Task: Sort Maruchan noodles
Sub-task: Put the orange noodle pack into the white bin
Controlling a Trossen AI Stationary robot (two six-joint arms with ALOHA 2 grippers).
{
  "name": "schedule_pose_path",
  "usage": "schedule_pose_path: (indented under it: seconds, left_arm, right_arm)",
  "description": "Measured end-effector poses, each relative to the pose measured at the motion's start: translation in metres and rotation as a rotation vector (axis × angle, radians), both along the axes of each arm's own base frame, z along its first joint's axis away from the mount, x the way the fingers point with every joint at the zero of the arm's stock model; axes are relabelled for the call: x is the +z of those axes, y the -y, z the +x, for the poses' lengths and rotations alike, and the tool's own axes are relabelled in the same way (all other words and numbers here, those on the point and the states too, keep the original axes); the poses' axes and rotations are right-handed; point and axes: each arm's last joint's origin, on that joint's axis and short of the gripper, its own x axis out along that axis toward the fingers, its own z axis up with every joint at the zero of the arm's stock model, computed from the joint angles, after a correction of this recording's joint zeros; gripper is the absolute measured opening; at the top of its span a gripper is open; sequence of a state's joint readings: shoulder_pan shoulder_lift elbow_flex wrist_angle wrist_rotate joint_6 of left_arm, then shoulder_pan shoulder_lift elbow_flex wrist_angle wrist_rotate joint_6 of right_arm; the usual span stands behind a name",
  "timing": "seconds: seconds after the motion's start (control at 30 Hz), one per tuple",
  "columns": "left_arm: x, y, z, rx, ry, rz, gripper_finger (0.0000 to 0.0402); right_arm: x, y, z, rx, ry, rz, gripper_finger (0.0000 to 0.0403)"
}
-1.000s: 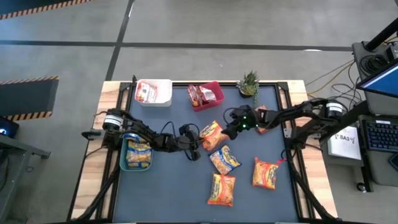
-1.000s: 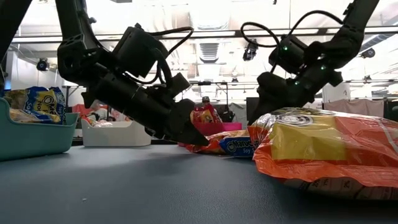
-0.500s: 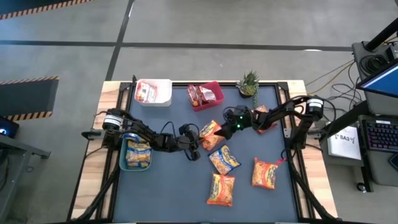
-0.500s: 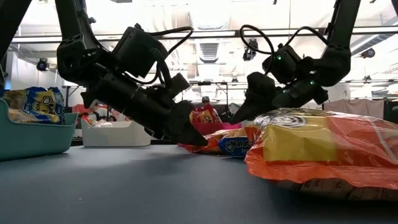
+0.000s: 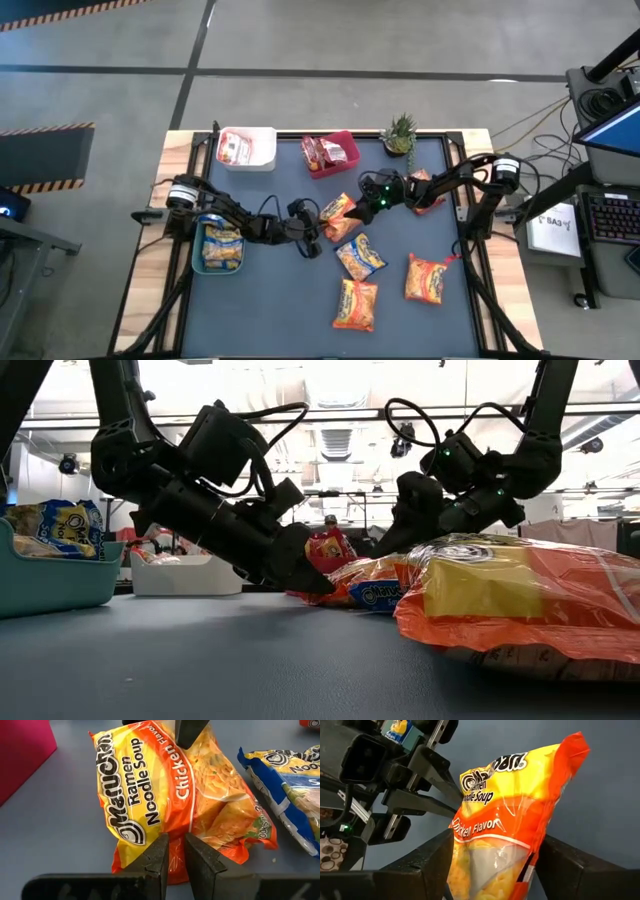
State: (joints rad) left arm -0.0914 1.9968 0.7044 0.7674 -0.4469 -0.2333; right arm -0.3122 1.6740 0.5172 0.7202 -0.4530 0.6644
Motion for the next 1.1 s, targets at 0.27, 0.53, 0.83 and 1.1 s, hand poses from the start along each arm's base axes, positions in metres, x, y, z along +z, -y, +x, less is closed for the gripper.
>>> schedule_pose_path:
  seconds: [0.27,0.53,0.83,1.1]
  left_arm:
    - [0.002,0.000,0.001,0.006,0.036,-0.012,0.0042]
    - [0.005,-0.001,0.002,0.015,0.072,-0.015,0.0042]
    - [0.015,0.000,0.003,-0.001,0.095,0.002,0.0042]
    - [0.017,0.000,0.003,-0.002,0.105,-0.004,0.0043]
  right_arm:
    - [0.001,0.000,0.000,-0.006,0.000,0.017,0.0186]
    - [0.005,-0.001,-0.001,0.001,0.004,0.029,0.0144]
    - [0.013,-0.001,-0.003,0.003,0.033,0.007,0.0134]
    - [0.016,-0.002,-0.005,0.003,0.044,-0.006,0.0134]
